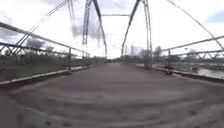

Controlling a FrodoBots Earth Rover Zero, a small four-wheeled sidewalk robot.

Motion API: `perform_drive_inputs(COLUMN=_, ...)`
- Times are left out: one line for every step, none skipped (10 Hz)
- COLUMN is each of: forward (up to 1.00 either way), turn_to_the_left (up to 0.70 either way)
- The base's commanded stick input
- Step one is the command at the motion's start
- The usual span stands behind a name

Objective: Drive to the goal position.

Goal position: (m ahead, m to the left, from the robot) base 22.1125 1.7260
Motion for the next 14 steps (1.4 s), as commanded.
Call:
perform_drive_inputs(forward=1.00, turn_to_the_left=0.00)
perform_drive_inputs(forward=1.00, turn_to_the_left=0.00)
perform_drive_inputs(forward=1.00, turn_to_the_left=0.00)
perform_drive_inputs(forward=1.00, turn_to_the_left=0.00)
perform_drive_inputs(forward=1.00, turn_to_the_left=0.00)
perform_drive_inputs(forward=1.00, turn_to_the_left=0.00)
perform_drive_inputs(forward=1.00, turn_to_the_left=0.00)
perform_drive_inputs(forward=1.00, turn_to_the_left=0.00)
perform_drive_inputs(forward=1.00, turn_to_the_left=0.00)
perform_drive_inputs(forward=1.00, turn_to_the_left=0.00)
perform_drive_inputs(forward=1.00, turn_to_the_left=0.00)
perform_drive_inputs(forward=1.00, turn_to_the_left=-0.01)
perform_drive_inputs(forward=1.00, turn_to_the_left=-0.06)
perform_drive_inputs(forward=1.00, turn_to_the_left=-0.14)
